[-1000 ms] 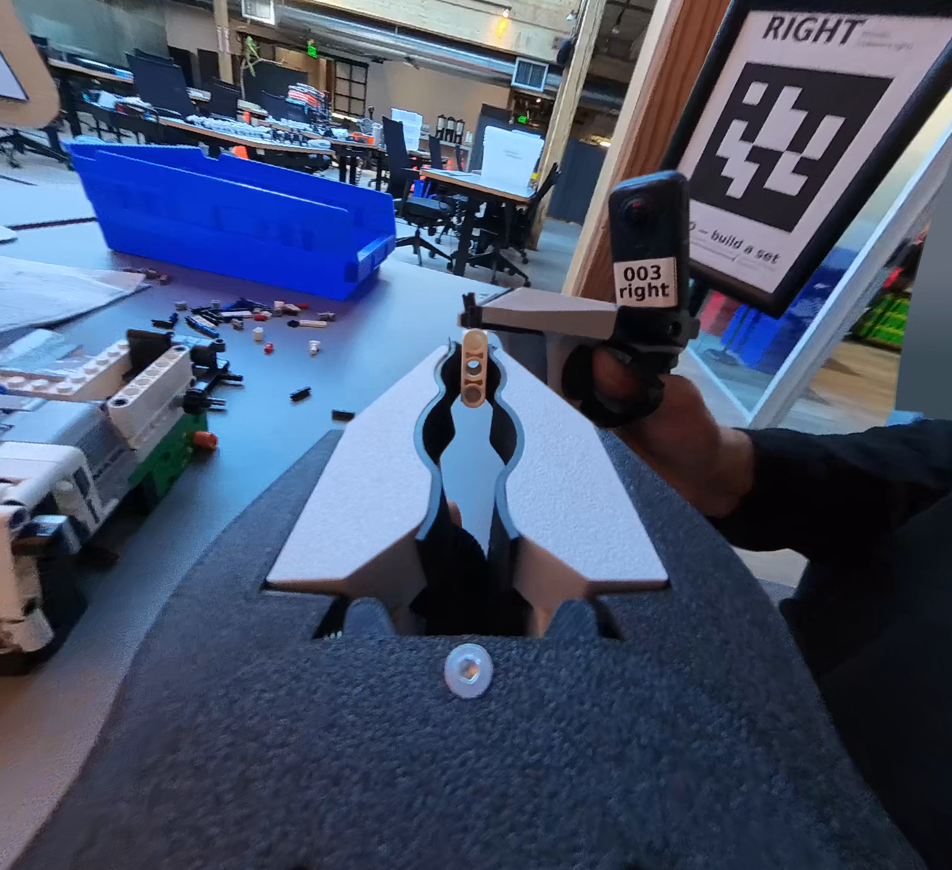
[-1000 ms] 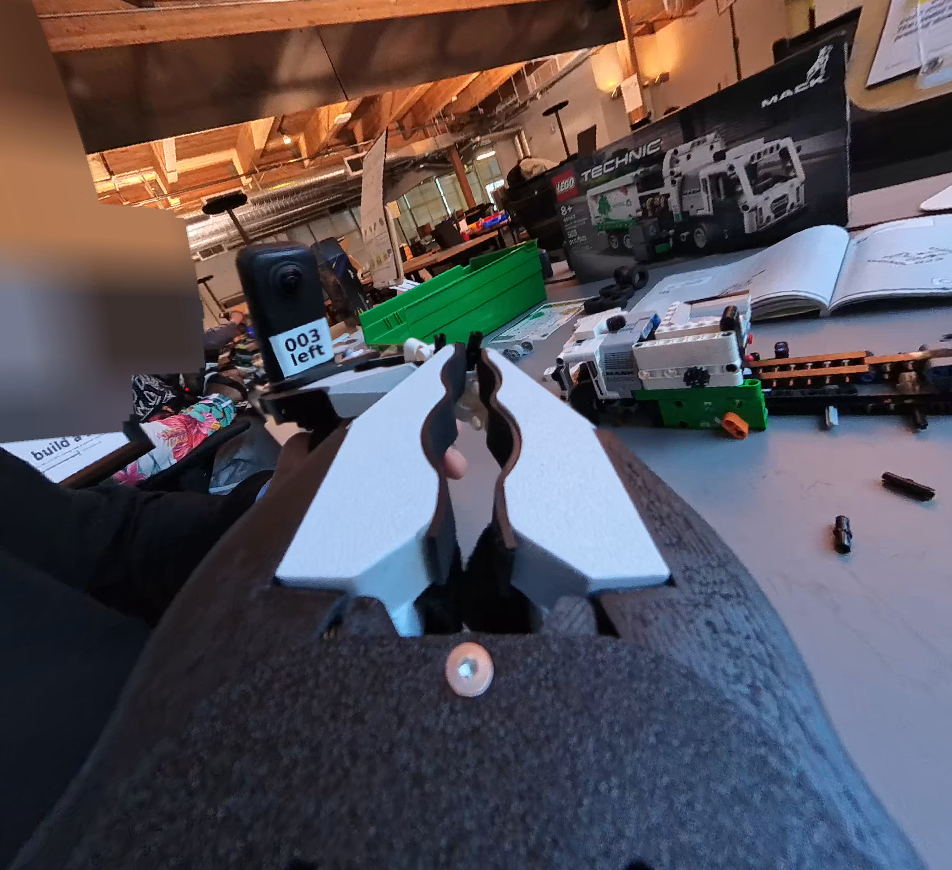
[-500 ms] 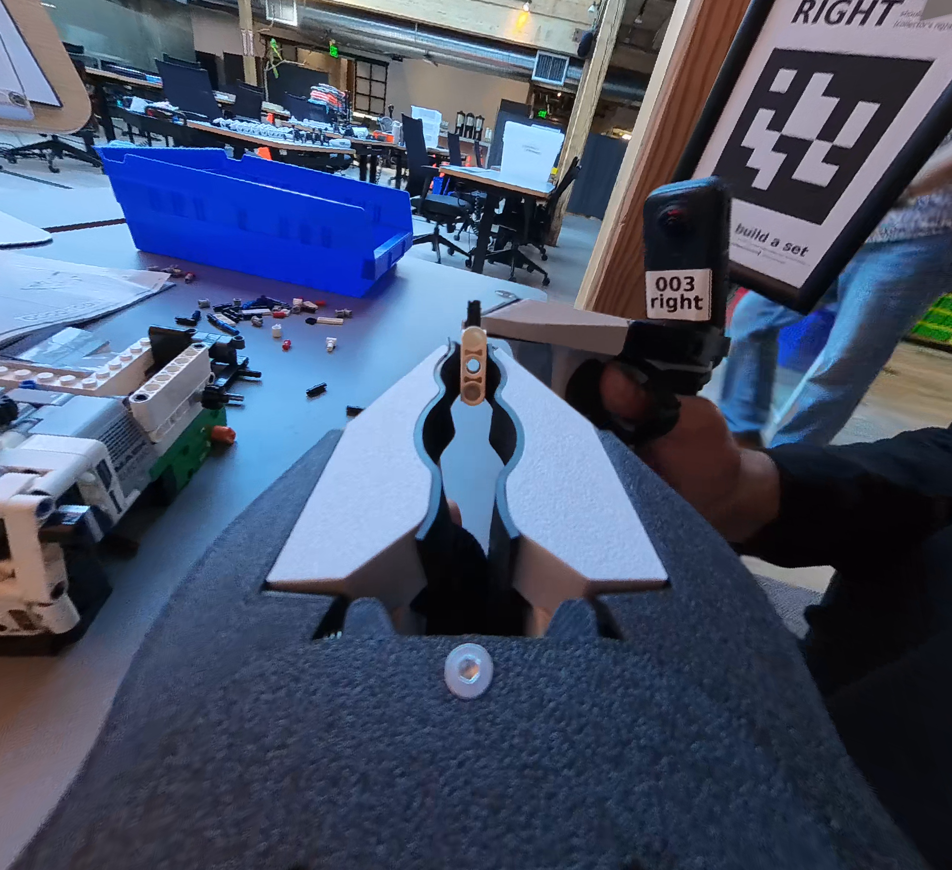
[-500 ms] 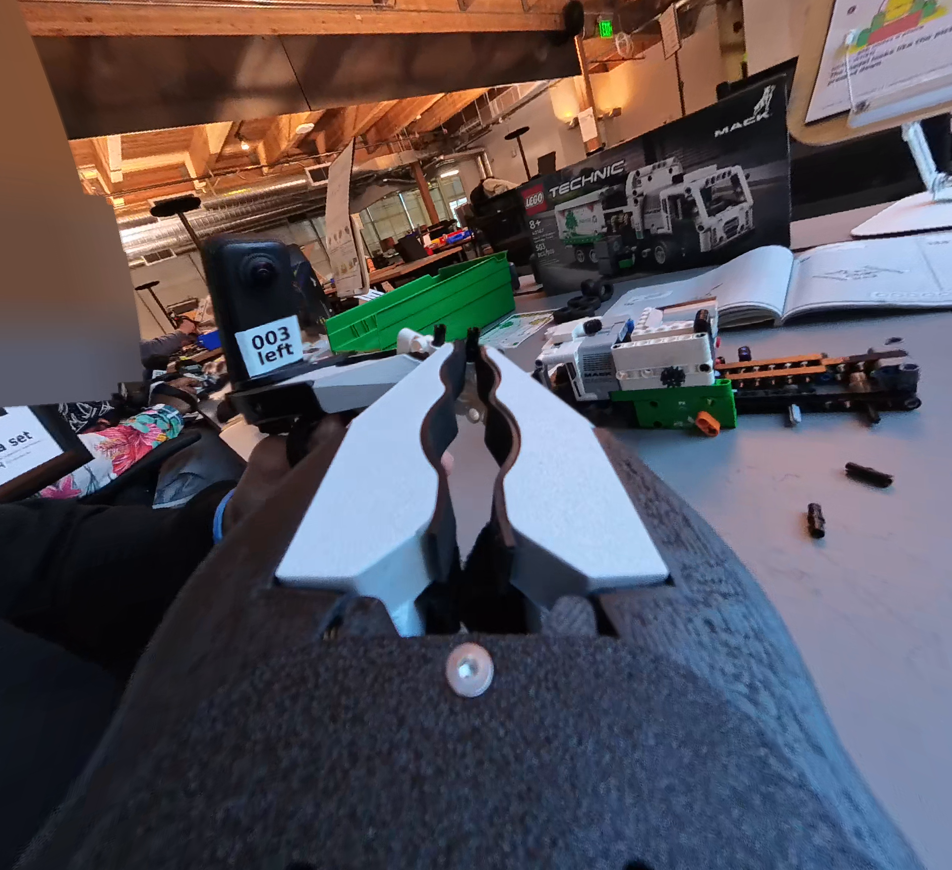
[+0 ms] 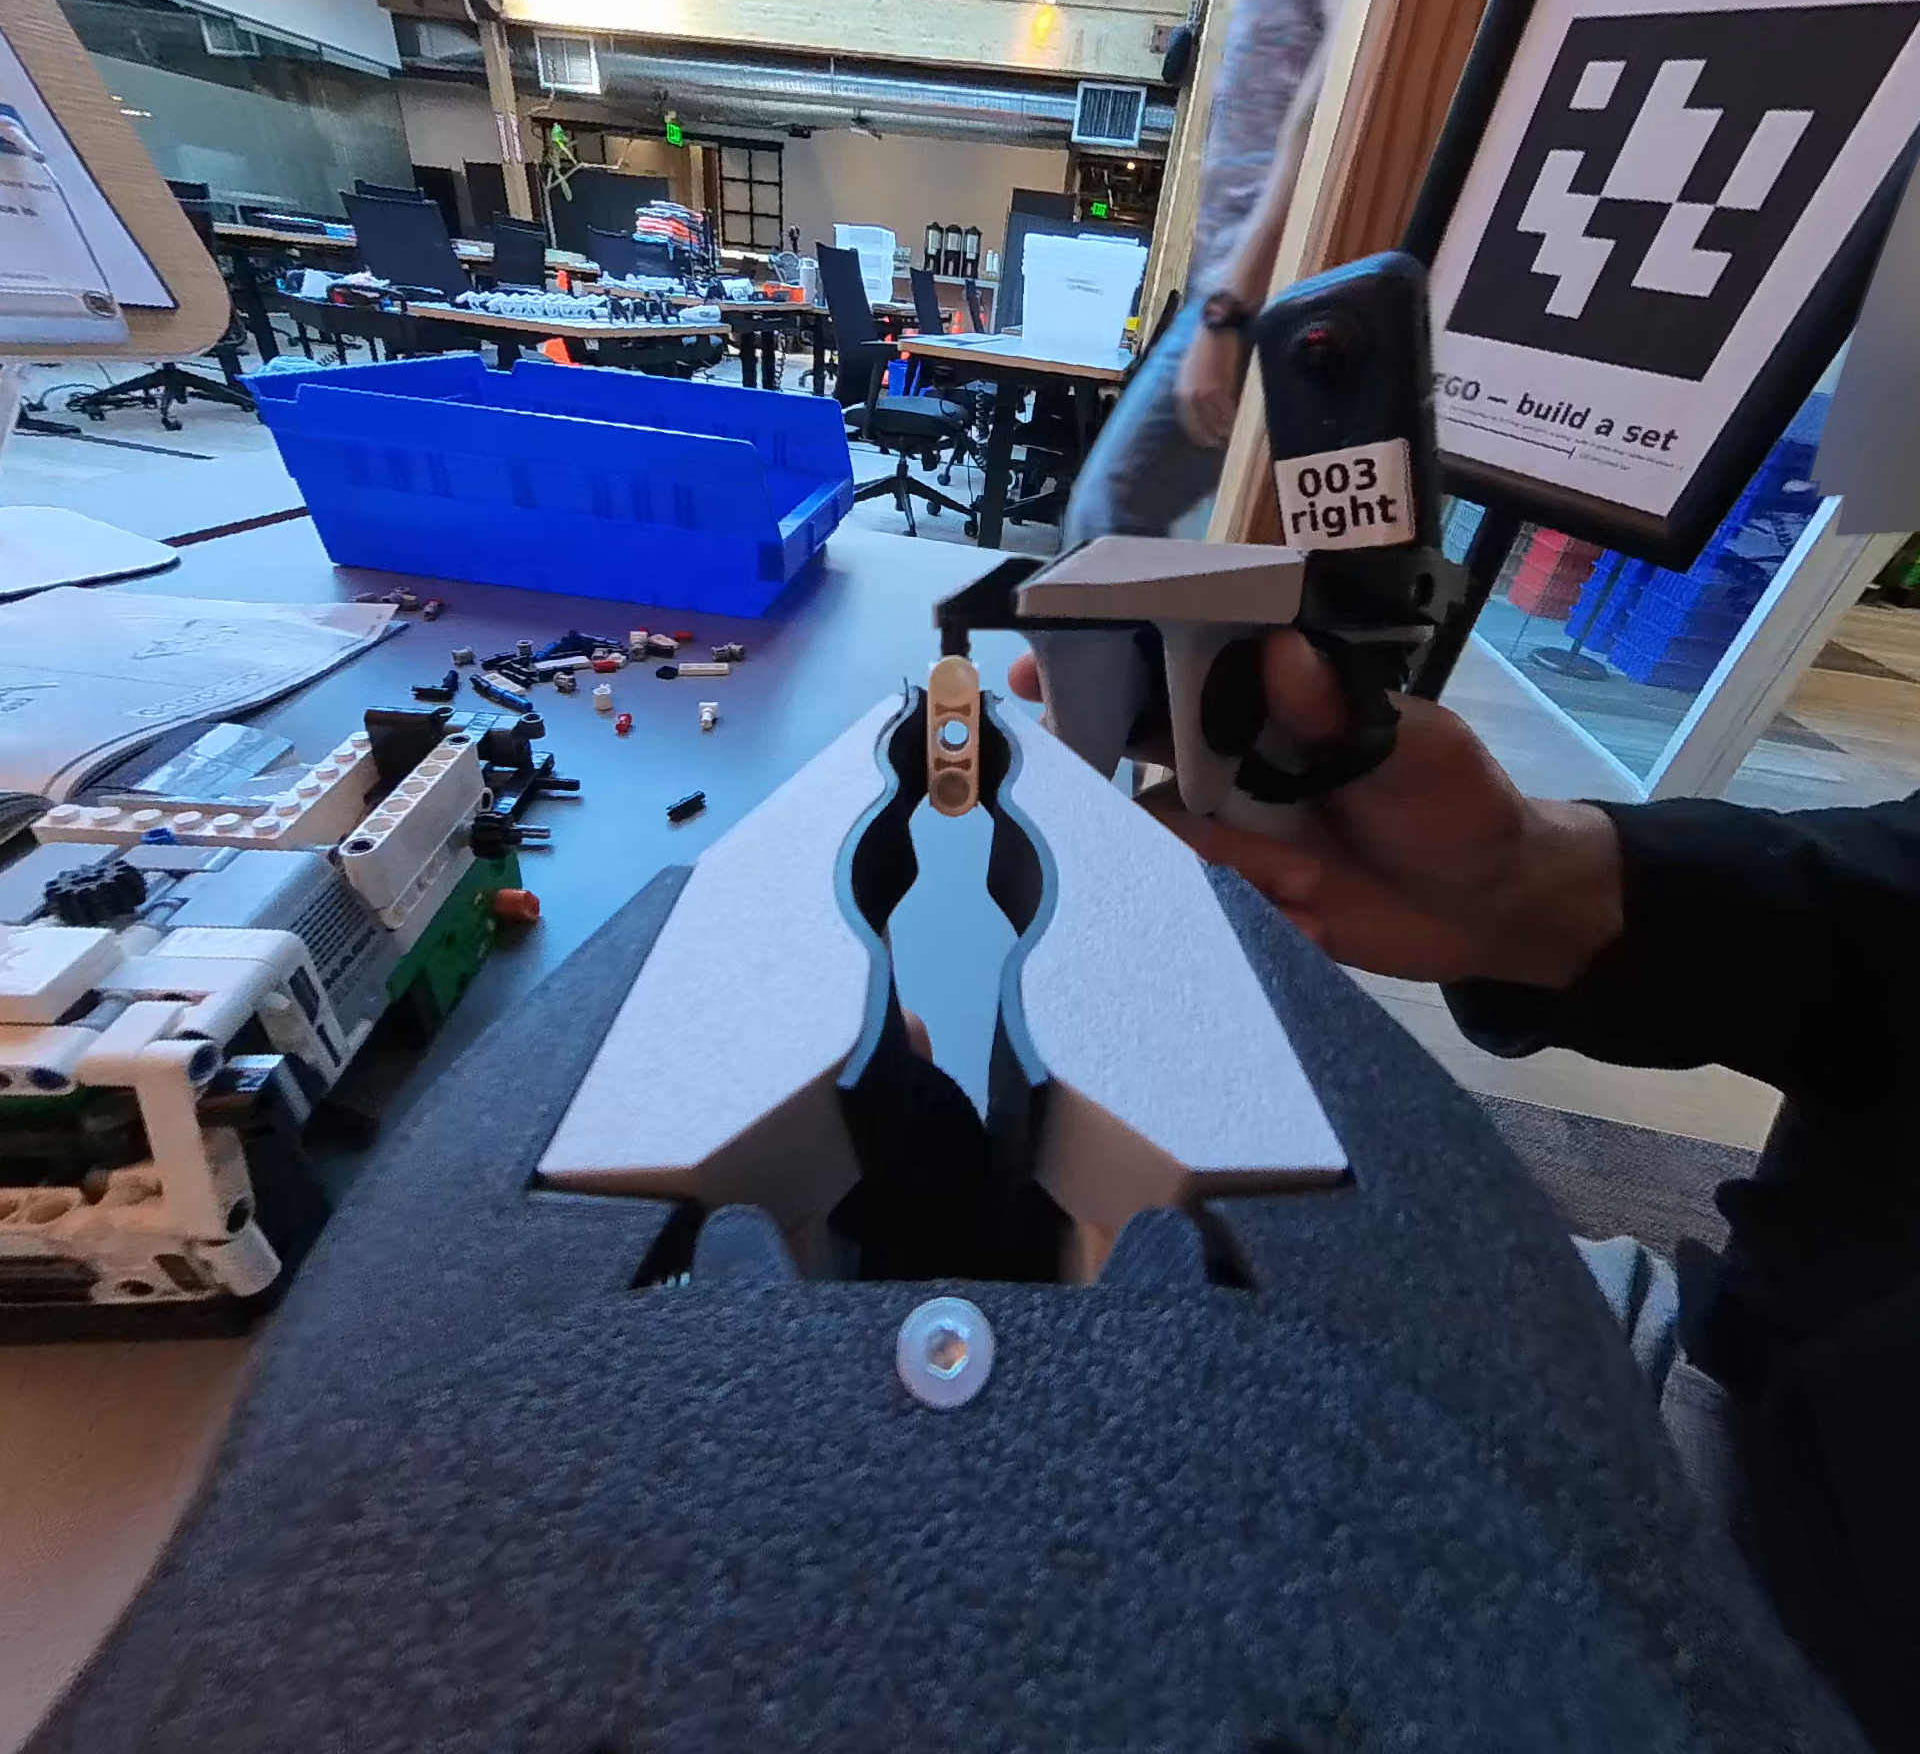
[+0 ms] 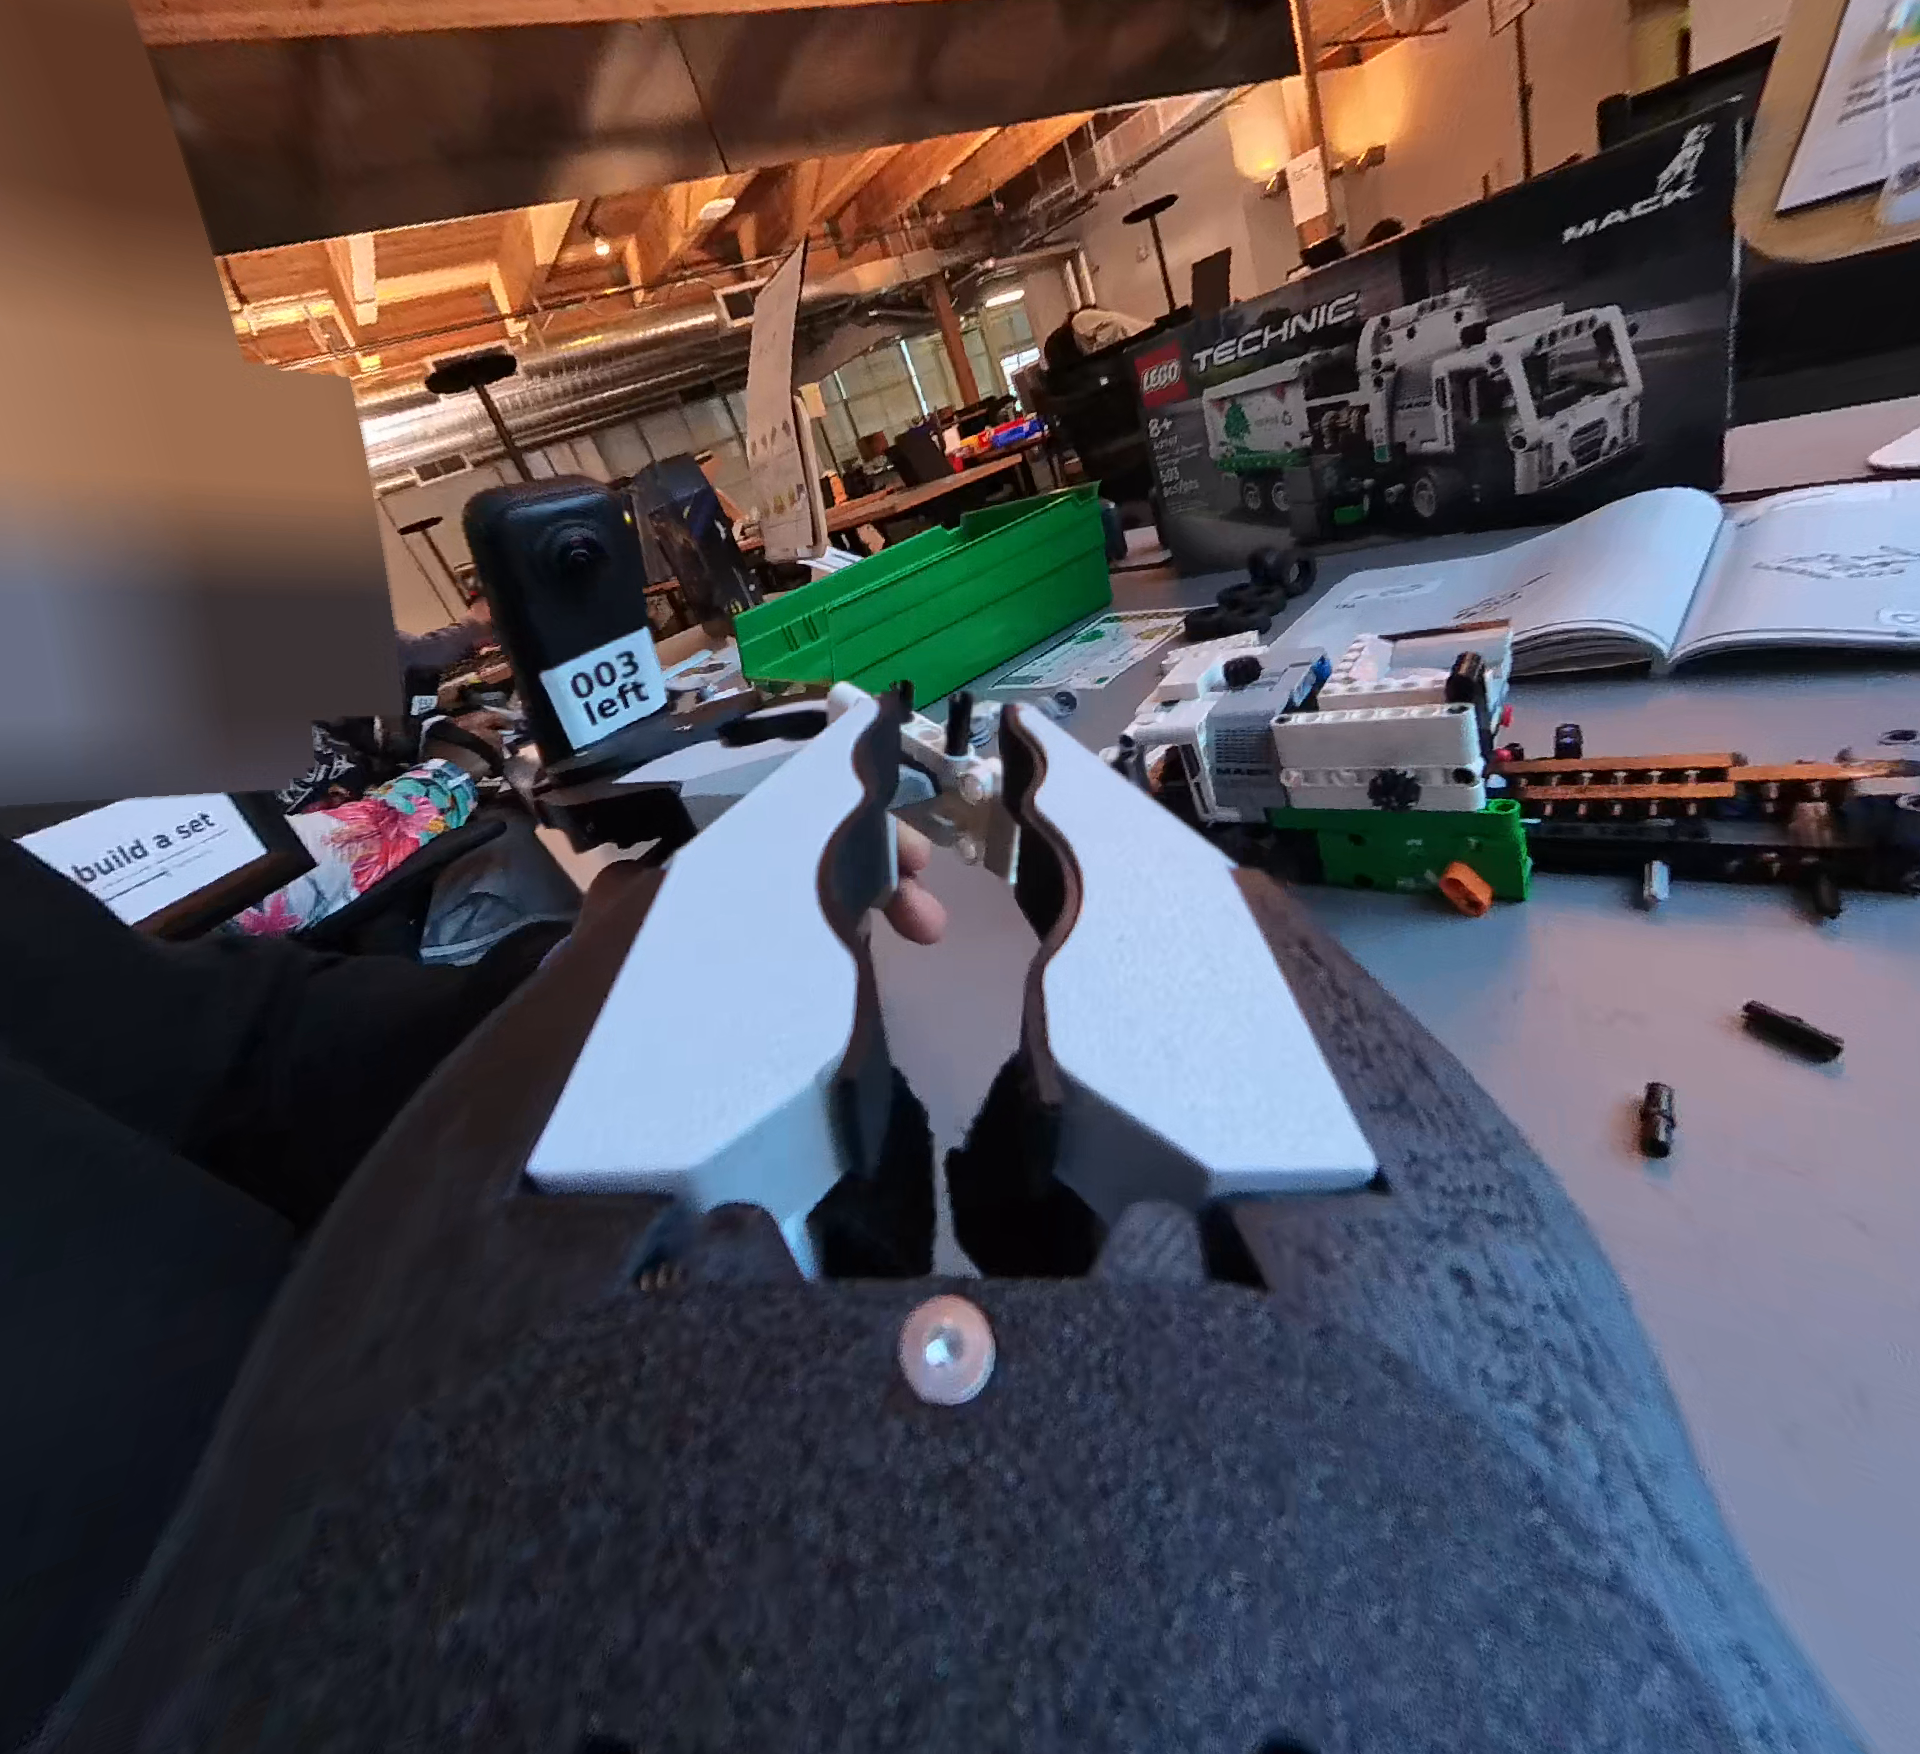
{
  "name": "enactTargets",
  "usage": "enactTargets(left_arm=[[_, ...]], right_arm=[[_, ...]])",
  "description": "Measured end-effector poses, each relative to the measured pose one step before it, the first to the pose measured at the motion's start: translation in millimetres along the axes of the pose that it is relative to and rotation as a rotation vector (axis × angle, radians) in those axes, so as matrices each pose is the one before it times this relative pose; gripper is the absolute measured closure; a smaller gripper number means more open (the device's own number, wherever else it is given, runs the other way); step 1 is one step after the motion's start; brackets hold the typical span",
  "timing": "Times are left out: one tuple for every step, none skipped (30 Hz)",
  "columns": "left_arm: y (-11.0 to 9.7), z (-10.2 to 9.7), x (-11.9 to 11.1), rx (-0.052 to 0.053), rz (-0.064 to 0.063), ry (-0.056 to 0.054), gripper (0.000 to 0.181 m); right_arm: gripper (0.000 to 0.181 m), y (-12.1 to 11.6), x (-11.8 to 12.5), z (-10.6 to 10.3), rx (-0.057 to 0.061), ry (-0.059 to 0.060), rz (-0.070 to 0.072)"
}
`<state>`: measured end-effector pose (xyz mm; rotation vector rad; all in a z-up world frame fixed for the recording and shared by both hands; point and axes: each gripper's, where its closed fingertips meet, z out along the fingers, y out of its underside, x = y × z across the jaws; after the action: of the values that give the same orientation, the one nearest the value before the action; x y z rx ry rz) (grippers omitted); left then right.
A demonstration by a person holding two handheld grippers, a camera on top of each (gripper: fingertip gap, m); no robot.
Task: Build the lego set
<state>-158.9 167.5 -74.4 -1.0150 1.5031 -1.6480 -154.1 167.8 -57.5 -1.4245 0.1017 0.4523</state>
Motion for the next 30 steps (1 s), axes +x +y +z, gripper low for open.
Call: enactTargets(left_arm=[[0.78,0.42,1.52,-0.0048,0.0102,0.0027,0.175],[0.56,0.38,1.47,-0.0031,0.0134,0.0001,0.175],[0.40,0.31,1.66,-0.0022,0.0126,0.0013,0.175],[0.09,0.02,0.24,-0.0002,0.0055,-0.0035,0.175],[-0.23,-0.17,-0.34,0.0014,-0.0021,-0.0013,0.176],[0.00,-0.09,-0.10,-0.0004,-0.0048,0.0023,0.175],[-0.07,-0.01,0.04,0.0005,-0.0006,0.0006,0.175],[0.04,-0.02,0.29,0.0001,0.0043,-0.0015,0.176],[0.23,0.06,0.50,-0.0013,0.0023,-0.0003,0.175],[0.41,0.22,-0.13,-0.0027,0.0006,-0.0031,0.176],[0.59,0.45,-0.38,-0.0039,0.0018,-0.0055,0.176],[-0.70,0.30,-0.50,0.0050,-0.0036,-0.0047,0.176],[-0.47,0.19,0.00,0.0040,-0.0040,-0.0007,0.176],[0.03,0.04,0.09,-0.0001,0.0009,-0.0011,0.176],[-0.06,-0.31,0.00,0.0013,0.0026,-0.0026,0.176],[-0.17,-0.26,-0.02,0.0020,0.0002,-0.0022,0.176],[-0.20,-0.21,-0.09,0.0016,-0.0076,0.0032,0.176],[-0.81,-0.52,-0.14,0.0044,-0.0129,0.0087,0.176],[-1.68,-0.69,0.78,0.0108,-0.0134,0.0153,0.176],[-2.94,-0.65,2.05,0.0173,-0.0239,0.0233,0.175],[-3.40,-1.11,0.02,0.0198,-0.0407,0.0136,0.175],[-2.94,-1.69,-1.17,0.0187,-0.0458,0.0120,0.176],[-0.98,-1.51,-0.99,0.0068,-0.0545,0.0204,0.176],[0.65,-1.20,-1.98,-0.0022,-0.0725,0.0199,0.176],[-1.11,-1.61,-0.67,0.0130,-0.0818,0.0303,0.176],[-1.19,-1.43,1.59,0.0135,-0.0756,0.0412,0.176],[-1.58,-1.42,1.00,0.0159,-0.0498,0.0247,0.176],[-2.20,-1.25,2.92,0.0184,-0.0181,0.0228,0.176],[0.34,-0.15,4.40,-0.0029,0.0045,0.0235,0.176],[1.76,0.28,2.31,-0.0143,0.0157,0.0040,0.176]], right_arm=[[0.164,0.59,-0.29,1.32,-0.0027,-0.0045,0.0136],[0.167,-0.34,0.38,0.77,0.0052,0.0011,0.0131],[0.171,-0.16,1.00,0.36,0.0045,0.0034,0.0114],[0.173,0.17,-0.10,0.02,0.0007,-0.0043,0.0104],[0.177,0.83,-2.10,0.44,-0.0048,-0.0150,0.0067],[0.177,1.45,0.25,0.41,-0.0080,0.0056,-0.0013],[0.178,0.02,-0.07,-0.06,0.0017,0.0073,-0.0091],[0.178,0.23,-0.19,-0.05,0.0008,0.0028,-0.0042],[0.178,0.47,-0.32,-0.34,-0.0032,-0.0068,0.0084],[0.178,0.72,0.08,-0.44,-0.0070,-0.0105,0.0198],[0.178,1.06,1.07,-0.16,-0.0078,-0.0022,0.0188],[0.178,1.86,0.66,0.06,-0.0095,0.0008,0.0070],[0.178,0.87,-0.22,0.43,0.0071,0.0025,-0.0017],[0.178,0.29,0.03,-0.03,0.0118,0.0030,0.0033],[0.178,0.36,-0.26,0.08,0.0085,-0.0033,0.0149],[0.178,0.01,-0.22,0.33,0.0074,-0.0043,0.0120],[0.177,-0.11,-0.05,0.38,0.0037,-0.0024,0.0045],[0.178,-0.52,-0.23,0.74,-0.0022,0.0012,-0.0111],[0.178,-1.53,-1.25,0.81,-0.0099,-0.0010,-0.0259],[0.178,-2.82,-2.82,-0.30,-0.0100,-0.0077,-0.0363],[0.175,-4.50,-2.26,-1.33,0.0019,-0.0056,-0.0395],[0.162,-7.10,-0.28,-2.79,0.0212,-0.0024,-0.0354],[0.150,-2.51,1.38,-2.63,-0.0132,-0.0054,-0.0236],[0.147,3.14,1.36,-1.65,-0.0480,-0.0080,-0.0136],[0.147,5.40,-0.07,-0.16,-0.0447,-0.0130,-0.0163],[0.147,4.16,-0.55,1.27,-0.0230,-0.0124,0.0020],[0.147,3.04,-3.96,2.42,-0.0101,-0.0355,0.0366],[0.148,3.61,-6.68,3.29,-0.0111,-0.0594,0.0636],[0.150,2.18,-4.05,2.58,-0.0016,-0.0482,0.0706],[0.157,-0.82,-3.10,0.54,0.0200,-0.0412,0.0574]])
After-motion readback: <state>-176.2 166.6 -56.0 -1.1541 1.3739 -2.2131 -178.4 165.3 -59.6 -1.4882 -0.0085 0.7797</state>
